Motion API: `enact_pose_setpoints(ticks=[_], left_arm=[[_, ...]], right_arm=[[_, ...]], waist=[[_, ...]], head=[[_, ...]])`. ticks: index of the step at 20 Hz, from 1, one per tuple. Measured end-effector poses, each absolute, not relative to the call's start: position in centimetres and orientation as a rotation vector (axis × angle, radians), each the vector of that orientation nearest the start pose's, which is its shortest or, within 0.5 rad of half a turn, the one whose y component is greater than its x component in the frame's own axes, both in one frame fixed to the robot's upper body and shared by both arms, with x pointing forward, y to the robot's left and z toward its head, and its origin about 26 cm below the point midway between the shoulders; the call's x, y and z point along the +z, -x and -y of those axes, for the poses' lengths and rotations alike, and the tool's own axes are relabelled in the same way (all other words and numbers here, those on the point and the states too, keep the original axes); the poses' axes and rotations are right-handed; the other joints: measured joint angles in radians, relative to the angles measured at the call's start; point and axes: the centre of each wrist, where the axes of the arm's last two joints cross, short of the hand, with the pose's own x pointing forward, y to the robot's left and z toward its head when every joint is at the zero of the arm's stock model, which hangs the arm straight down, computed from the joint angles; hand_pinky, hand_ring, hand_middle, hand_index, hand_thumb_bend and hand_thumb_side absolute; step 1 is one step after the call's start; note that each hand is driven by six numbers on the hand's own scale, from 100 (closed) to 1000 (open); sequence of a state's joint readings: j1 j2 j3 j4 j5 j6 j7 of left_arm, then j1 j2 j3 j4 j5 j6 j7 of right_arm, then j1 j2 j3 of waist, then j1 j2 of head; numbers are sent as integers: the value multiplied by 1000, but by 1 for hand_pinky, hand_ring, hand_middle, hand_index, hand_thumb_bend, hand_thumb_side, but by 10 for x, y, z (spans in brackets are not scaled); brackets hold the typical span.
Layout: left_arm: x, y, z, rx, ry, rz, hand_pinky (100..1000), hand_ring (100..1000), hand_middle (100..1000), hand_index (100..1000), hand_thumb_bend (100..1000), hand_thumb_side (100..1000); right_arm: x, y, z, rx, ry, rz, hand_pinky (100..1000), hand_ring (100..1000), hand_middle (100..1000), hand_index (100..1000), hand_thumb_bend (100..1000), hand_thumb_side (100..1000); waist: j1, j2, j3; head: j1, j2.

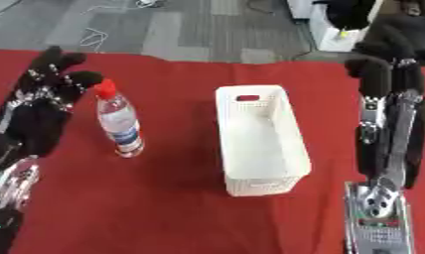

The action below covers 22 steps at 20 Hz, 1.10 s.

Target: Pick up objects on the table and place them in the box.

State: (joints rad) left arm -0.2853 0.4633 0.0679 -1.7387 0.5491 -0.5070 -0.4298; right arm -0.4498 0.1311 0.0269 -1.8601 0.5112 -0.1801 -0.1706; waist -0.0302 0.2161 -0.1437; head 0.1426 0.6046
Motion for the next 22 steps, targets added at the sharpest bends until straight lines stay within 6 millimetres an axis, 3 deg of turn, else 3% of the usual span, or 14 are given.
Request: enact_pose_setpoints(ticks=[10, 22], left_arm=[[157, -337, -349, -506, 374, 2466, 906, 840, 876, 1000, 632, 706], [172, -339, -373, -447, 329, 2506, 909, 842, 878, 1000, 646, 721]], right_arm=[[190, -328, 156, 126, 333, 2483, 638, 612, 670, 872, 591, 913], [190, -328, 157, 135, 325, 2482, 638, 612, 670, 871, 591, 909]], waist=[[0, 4, -2], [2, 4, -1]], head=[[8, 0], [17, -8]])
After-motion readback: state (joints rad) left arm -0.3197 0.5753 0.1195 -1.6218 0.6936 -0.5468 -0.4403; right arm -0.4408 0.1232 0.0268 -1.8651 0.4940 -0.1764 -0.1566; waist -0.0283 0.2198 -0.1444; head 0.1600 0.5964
